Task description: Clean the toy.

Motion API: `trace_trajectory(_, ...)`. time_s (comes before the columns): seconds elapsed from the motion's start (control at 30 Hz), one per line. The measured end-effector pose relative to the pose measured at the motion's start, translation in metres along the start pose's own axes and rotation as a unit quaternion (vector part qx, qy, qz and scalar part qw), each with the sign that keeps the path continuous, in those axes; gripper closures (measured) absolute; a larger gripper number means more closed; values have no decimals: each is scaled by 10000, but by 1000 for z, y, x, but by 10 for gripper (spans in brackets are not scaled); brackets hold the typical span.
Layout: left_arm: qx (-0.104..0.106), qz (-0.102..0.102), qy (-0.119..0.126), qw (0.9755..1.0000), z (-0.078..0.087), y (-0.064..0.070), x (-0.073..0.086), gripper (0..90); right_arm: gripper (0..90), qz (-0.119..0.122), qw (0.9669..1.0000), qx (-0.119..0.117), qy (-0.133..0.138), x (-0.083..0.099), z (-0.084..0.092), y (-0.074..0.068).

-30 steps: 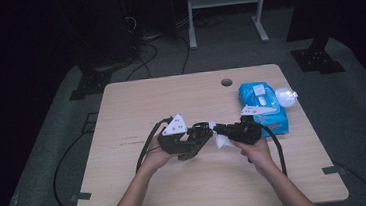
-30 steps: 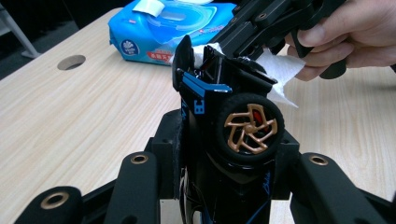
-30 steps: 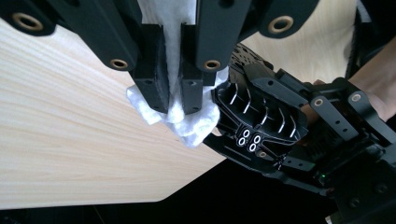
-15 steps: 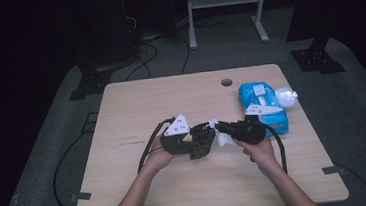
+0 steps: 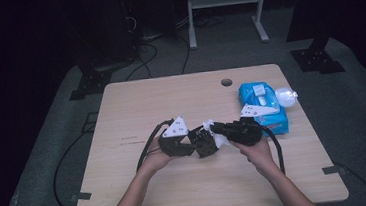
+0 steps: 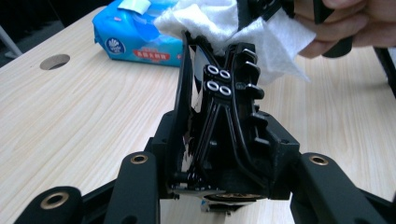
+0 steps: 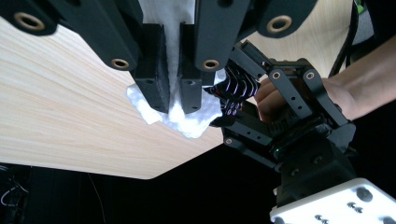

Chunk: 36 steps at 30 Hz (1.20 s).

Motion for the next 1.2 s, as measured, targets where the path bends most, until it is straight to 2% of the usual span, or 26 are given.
trace_trajectory(0.27, -113, 15, -308, 9995, 26, 1, 16, 568, 826, 198, 9993, -224, -205, 6, -21, -21)
trace_trajectory(0.3, -145, 51, -290, 9995, 29, 0, 18, 571, 826, 251, 9991, -257, -243, 8, -27, -25)
trace_trajectory(0.33, -202, 199, -246, 9993, 35, -3, 25, 573, 826, 265, 9989, -270, -271, 8, -29, -27)
trace_trajectory(0.37, -202, 199, -246, 9993, 35, -3, 25, 575, 826, 265, 9989, -270, -271, 8, -29, -27)
trace_trajectory(0.4, -203, 298, -176, 9992, 37, -3, 27, 575, 823, 325, 9985, -329, -299, 10, -38, -33)
trace_trajectory(0.47, -203, 399, -146, 9989, 41, -4, 32, 575, 823, 337, 9982, -361, -334, 11, -44, -36)
trace_trajectory(0.6, -157, 533, -159, 9983, 47, -6, 40, 575, 824, 315, 9979, -422, -367, 16, -55, -41)
trace_trajectory(0.77, -180, 431, -340, 9983, 51, -7, 51, 578, 823, 397, 9970, -479, -470, 22, -62, -47)
trace_trajectory(0.8, -142, 401, -396, 9983, 52, -6, 57, 581, 823, 457, 9962, -489, -558, 28, -63, -49)
trace_trajectory(0.9, -216, 364, -531, 9977, 51, -8, 64, 586, 823, 499, 9957, -483, -621, 34, -63, -50)
trace_trajectory(0.97, -302, 341, -632, 9970, 49, -12, 71, 586, 823, 559, 9950, -423, -718, 39, -66, -48)
trace_trajectory(1.03, -332, 415, -680, 9963, 48, -14, 77, 586, 823, 580, 9946, -376, -772, 42, -68, -46)
trace_trajectory(1.13, -376, 437, -897, 9943, 46, -18, 87, 585, 821, 645, 9936, -286, -878, 48, -72, -41)
trace_trajectory(1.2, -422, 374, -1066, 9927, 45, -21, 95, 585, 822, 644, 9933, -234, -929, 52, -75, -39)
Point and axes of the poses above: each handheld gripper's, and its own axes: z roughly backward along the jaws, x roughly out of its underside, y roughly to its right, the point moved 9 cm from there along -z, roughly forward along the jaws, and after that the axes turned 9 degrees about y, right-handed, at the moved point
